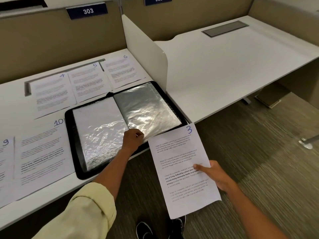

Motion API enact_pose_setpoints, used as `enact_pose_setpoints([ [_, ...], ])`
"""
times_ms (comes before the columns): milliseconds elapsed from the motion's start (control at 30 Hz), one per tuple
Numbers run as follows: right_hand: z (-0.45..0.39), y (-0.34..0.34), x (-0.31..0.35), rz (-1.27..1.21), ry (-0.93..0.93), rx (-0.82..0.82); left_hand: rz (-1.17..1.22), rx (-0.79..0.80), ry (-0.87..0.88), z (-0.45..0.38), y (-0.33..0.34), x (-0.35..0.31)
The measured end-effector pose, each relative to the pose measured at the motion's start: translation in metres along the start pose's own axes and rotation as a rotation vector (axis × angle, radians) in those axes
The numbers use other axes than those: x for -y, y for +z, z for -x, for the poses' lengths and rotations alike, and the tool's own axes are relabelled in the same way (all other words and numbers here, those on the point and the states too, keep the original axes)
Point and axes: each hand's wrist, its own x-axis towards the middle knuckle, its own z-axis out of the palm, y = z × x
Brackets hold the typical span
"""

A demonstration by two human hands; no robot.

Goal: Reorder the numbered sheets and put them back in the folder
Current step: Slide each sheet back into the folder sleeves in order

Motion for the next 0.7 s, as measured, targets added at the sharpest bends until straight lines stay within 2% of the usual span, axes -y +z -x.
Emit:
enact_pose_setpoints([
  [467, 0.008, 0.012, 0.008, -0.026, -0.056, -0.059, 0.023, -0.133, -0.023, 0.004, 0.008, -0.004],
  [700, 0.013, 0.018, 0.005, -0.036, -0.095, -0.052, 0.040, -0.134, 0.082, 0.010, 0.011, -0.002],
])
